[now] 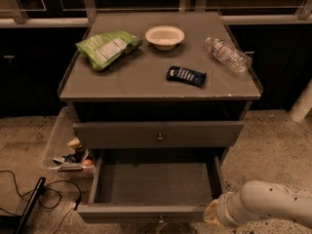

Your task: Close middle drawer

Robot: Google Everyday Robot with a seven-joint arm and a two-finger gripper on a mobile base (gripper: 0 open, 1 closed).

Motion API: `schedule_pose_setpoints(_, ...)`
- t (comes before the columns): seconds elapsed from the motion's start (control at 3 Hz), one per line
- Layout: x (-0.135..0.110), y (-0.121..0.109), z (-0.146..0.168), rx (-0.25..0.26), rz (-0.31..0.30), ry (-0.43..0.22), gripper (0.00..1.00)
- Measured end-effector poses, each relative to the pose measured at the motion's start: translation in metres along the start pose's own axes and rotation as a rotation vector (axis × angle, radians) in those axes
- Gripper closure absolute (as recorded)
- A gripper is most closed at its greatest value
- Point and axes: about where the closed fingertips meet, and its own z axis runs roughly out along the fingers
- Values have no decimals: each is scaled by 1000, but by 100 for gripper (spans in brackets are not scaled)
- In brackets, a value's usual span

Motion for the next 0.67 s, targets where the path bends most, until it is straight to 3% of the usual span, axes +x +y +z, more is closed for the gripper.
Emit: schedule_pose_setpoints(0.67, 3, 24, 48, -13, -42, -136, 100)
